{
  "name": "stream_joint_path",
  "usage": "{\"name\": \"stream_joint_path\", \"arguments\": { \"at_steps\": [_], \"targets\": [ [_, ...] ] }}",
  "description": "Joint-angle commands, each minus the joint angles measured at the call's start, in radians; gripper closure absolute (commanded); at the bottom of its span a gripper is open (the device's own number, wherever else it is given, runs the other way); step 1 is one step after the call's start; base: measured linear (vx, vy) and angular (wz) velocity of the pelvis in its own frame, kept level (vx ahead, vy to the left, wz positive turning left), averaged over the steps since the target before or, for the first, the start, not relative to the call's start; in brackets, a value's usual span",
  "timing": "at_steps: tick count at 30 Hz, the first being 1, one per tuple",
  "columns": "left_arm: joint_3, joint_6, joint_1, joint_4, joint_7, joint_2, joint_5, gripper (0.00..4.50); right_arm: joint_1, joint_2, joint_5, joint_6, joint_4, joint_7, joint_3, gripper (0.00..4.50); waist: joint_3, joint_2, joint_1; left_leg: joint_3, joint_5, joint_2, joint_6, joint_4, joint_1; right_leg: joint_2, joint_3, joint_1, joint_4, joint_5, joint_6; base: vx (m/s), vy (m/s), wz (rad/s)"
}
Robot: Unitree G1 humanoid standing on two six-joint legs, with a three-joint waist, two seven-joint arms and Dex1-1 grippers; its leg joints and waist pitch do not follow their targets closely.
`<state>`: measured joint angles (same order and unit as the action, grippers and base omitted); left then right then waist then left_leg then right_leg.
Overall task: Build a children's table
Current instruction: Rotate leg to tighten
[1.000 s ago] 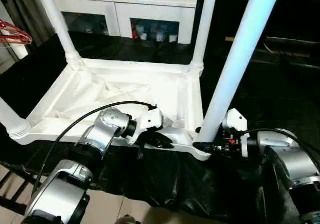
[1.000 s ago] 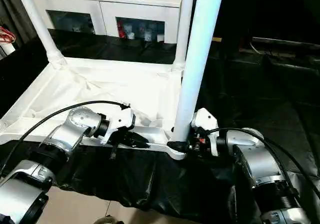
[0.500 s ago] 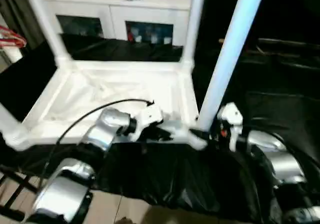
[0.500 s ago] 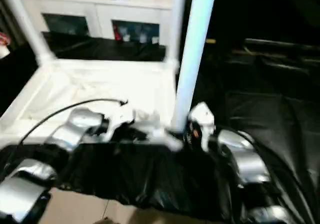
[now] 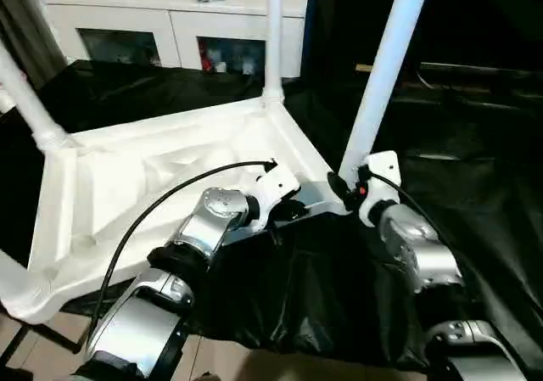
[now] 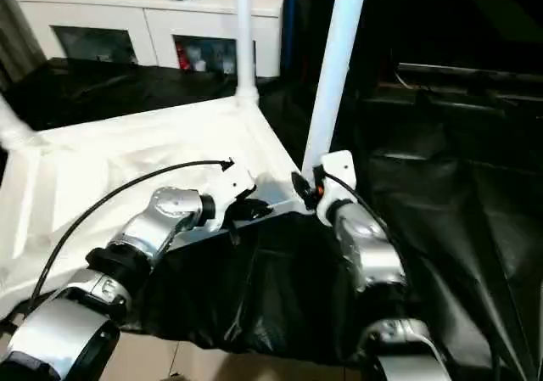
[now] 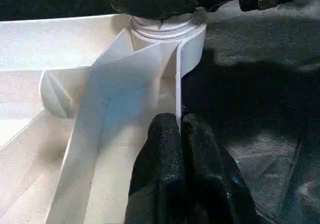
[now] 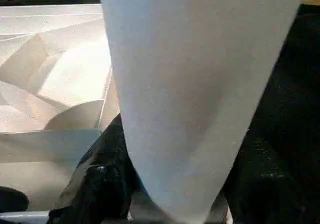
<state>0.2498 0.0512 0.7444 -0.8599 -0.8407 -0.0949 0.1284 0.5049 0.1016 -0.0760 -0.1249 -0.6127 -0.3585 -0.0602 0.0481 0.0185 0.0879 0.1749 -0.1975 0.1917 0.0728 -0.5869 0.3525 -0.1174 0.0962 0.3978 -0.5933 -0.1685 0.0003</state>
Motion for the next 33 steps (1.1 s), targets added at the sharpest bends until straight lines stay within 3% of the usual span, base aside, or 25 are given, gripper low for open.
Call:
{"name": "stream_joint_path", "arguments": {
  "at_steps": [1,2,4,9,11,13,18,23,26,33],
  "targets": [
    [0.020,-0.050,0.029,0.080,-0.040,0.033,-0.021,4.50,-0.032,-0.067,-0.024,-0.047,-0.065,-0.085,0.078,1.74,-0.061,-0.002,0.005,-0.013,-0.267,0.032,-0.017,0.087,0.007,-0.044,-0.045,-0.049,0.077,-0.287,-0.190,0.000,0.000,0.00],
    [0.023,-0.052,0.023,0.087,-0.056,0.026,-0.024,4.50,-0.034,-0.060,-0.020,-0.046,-0.058,-0.097,0.080,1.49,-0.061,-0.001,0.006,-0.011,-0.251,0.032,-0.024,0.085,0.006,-0.043,-0.046,-0.047,0.075,-0.258,-0.201,0.000,0.000,0.00],
    [0.030,-0.056,0.011,0.103,-0.092,0.010,-0.032,4.50,-0.040,-0.042,-0.012,-0.044,-0.039,-0.127,0.087,1.40,-0.062,-0.001,0.007,-0.010,-0.228,0.033,-0.034,0.083,0.009,-0.044,-0.046,-0.052,0.070,-0.222,-0.215,0.000,0.000,0.00],
    [0.046,-0.081,-0.009,0.127,-0.201,-0.035,-0.050,4.50,-0.076,0.043,-0.007,-0.046,0.033,-0.303,0.150,1.40,-0.068,0.001,0.009,-0.006,-0.135,0.032,-0.069,0.071,0.009,-0.040,-0.047,-0.056,0.049,-0.037,-0.271,0.000,0.000,0.00],
    [0.046,-0.081,-0.009,0.127,-0.201,-0.035,-0.050,4.50,-0.076,0.043,-0.007,-0.046,0.033,-0.303,0.150,1.40,-0.065,0.000,0.010,-0.004,-0.157,0.032,-0.074,0.072,0.007,-0.039,-0.046,-0.057,0.052,-0.067,-0.274,0.000,0.000,0.00],
    [0.045,-0.102,-0.006,0.122,-0.270,-0.071,-0.060,4.50,-0.130,0.153,-0.031,-0.054,0.125,-0.535,0.227,1.40,-0.061,-0.001,0.016,-0.004,-0.193,0.033,-0.071,0.074,0.005,-0.038,-0.044,-0.059,0.062,-0.137,-0.260,0.000,0.000,0.00],
    [0.040,-0.108,-0.002,0.122,-0.316,-0.096,-0.070,4.50,-0.172,0.228,-0.066,-0.068,0.207,-0.697,0.261,1.40,-0.057,-0.005,0.034,-0.002,-0.252,0.041,-0.056,0.078,-0.003,-0.041,-0.049,-0.050,0.070,-0.233,-0.242,0.000,0.000,0.00],
    [0.036,-0.109,-0.002,0.125,-0.357,-0.116,-0.081,4.50,-0.204,0.289,-0.106,-0.095,0.280,-0.823,0.283,1.40,-0.059,-0.004,0.052,-0.003,-0.235,0.045,-0.059,0.079,0.000,-0.044,-0.051,-0.051,0.068,-0.235,-0.236,0.000,0.000,0.00],
    [0.036,-0.118,-0.003,0.121,-0.391,-0.133,-0.083,4.50,-0.225,0.332,-0.134,-0.126,0.335,-0.894,0.306,1.75,-0.060,-0.004,0.058,-0.003,-0.217,0.045,-0.057,0.078,-0.001,-0.044,-0.051,-0.049,0.066,-0.218,-0.237,0.000,0.000,0.00],
    [0.036,-0.126,-0.003,0.116,-0.417,-0.149,-0.084,4.50,-0.239,0.343,-0.130,-0.143,0.360,-0.923,0.322,1.91,-0.062,-0.004,0.060,-0.004,-0.198,0.044,-0.054,0.076,0.004,-0.045,-0.050,-0.051,0.061,-0.186,-0.246,0.000,0.000,0.00]
  ]
}}
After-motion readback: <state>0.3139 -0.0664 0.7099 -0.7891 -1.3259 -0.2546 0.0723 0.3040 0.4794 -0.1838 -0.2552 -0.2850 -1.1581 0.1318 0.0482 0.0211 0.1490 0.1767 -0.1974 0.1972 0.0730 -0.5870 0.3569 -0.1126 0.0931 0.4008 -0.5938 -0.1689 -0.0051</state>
